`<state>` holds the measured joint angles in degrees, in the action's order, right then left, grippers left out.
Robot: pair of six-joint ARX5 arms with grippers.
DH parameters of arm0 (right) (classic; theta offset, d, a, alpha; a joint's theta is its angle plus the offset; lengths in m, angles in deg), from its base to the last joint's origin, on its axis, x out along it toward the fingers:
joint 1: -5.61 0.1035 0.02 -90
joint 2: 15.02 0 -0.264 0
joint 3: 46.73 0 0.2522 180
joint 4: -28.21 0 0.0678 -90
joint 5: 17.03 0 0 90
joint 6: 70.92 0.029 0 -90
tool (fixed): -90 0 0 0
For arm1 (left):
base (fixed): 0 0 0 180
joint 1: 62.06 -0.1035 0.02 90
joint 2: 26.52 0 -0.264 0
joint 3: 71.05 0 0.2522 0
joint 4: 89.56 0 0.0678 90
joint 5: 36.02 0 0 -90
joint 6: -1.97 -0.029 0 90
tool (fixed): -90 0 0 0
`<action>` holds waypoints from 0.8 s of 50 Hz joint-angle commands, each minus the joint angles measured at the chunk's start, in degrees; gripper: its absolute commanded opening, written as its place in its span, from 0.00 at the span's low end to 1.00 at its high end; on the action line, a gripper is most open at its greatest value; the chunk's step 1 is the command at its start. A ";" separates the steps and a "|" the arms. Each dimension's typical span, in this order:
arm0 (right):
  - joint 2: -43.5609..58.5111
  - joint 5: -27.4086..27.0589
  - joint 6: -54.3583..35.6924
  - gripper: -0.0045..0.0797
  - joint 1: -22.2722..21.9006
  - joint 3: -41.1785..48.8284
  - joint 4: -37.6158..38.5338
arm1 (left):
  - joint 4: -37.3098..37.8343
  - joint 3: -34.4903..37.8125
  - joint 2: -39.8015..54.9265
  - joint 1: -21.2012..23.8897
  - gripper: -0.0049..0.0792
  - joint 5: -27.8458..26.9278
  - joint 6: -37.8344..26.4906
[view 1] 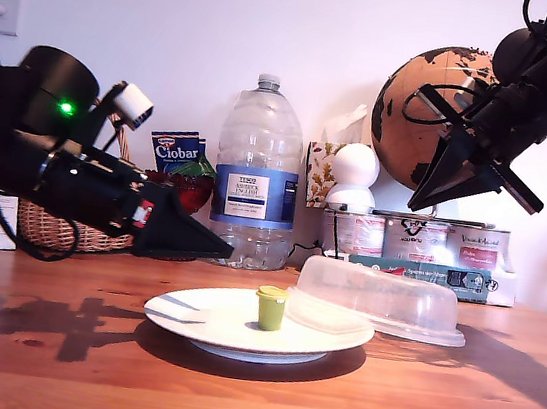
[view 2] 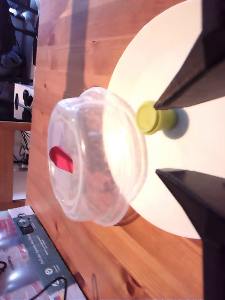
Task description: Lift the plastic dome with your right arm while removing the green coffee capsule from the plate using your left arm.
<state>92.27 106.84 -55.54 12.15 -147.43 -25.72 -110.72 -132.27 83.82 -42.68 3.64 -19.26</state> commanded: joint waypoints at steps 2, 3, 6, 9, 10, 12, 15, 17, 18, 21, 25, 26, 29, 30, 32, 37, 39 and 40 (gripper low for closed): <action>-0.39 -0.02 -0.24 0.04 0.85 -0.57 0.37 | 0.68 -0.57 1.64 0.26 0.49 -1.64 -0.24; -0.39 -0.02 -0.24 0.04 0.87 -0.57 0.50 | 0.98 -0.70 1.73 0.31 0.49 -1.75 -0.24; -0.39 0.00 -0.26 0.04 0.90 -0.57 0.68 | 1.27 -0.94 1.86 0.37 0.49 -1.75 -0.24; -0.39 0.04 -0.37 0.04 0.90 -0.57 0.70 | 1.55 -1.07 1.90 0.52 0.49 -1.73 -0.48; -0.39 0.04 -0.37 0.04 0.87 -0.57 0.70 | 1.64 -1.09 1.92 0.59 0.49 -1.75 -0.79; -0.39 0.04 -0.42 0.04 0.90 -0.57 0.70 | 1.95 -1.20 1.95 0.87 0.49 -1.73 -0.87; -0.39 0.04 -0.39 0.04 1.16 -0.57 0.61 | 2.32 -1.40 1.97 1.31 0.49 -1.70 -0.90; -0.39 0.00 -0.39 0.04 1.64 -0.57 0.59 | 2.34 -1.55 2.16 1.62 0.49 -1.70 -0.87; -0.35 -0.07 -0.37 0.06 1.73 -0.57 0.55 | 2.32 -1.62 2.27 1.75 0.49 -1.68 -0.87; -0.04 -1.01 -0.39 0.15 2.21 -0.57 0.26 | 2.34 -1.64 2.29 2.10 0.49 -1.68 -0.87; 1.05 -4.92 -0.37 0.33 2.91 -0.55 -0.92 | 2.34 -1.64 2.36 2.19 0.49 -1.73 -0.83; 1.64 -5.60 -0.37 0.35 3.15 -0.55 -1.16 | 2.34 -1.64 2.36 2.19 0.49 -1.70 -0.85; 3.19 -6.01 -0.42 0.35 3.67 -0.55 -1.66 | 2.34 -1.64 2.36 2.16 0.49 -1.70 -0.85; 3.65 -5.99 -0.39 0.35 3.85 -0.55 -1.68 | 2.34 -1.64 2.36 2.16 0.49 -1.70 -0.85; 4.55 -6.01 -0.39 0.35 3.96 -0.55 -1.44 | 2.34 -1.64 2.36 2.16 0.49 -1.70 -0.85; 5.62 -6.16 -0.37 0.35 3.93 -0.55 -1.29 | 2.36 -1.64 2.36 2.14 0.49 -1.70 -0.83; 5.95 -7.10 -0.37 0.35 3.93 -0.55 -1.51 | 2.45 -1.64 2.36 2.12 0.49 -1.70 -0.85; 6.16 -7.56 -0.37 0.35 3.93 -0.55 -1.51 | 2.43 -1.64 2.36 2.12 0.49 -1.70 -0.85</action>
<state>97.27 100.22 -55.81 16.15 -147.72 -27.23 -107.94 -133.82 84.63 -40.54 2.35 -19.63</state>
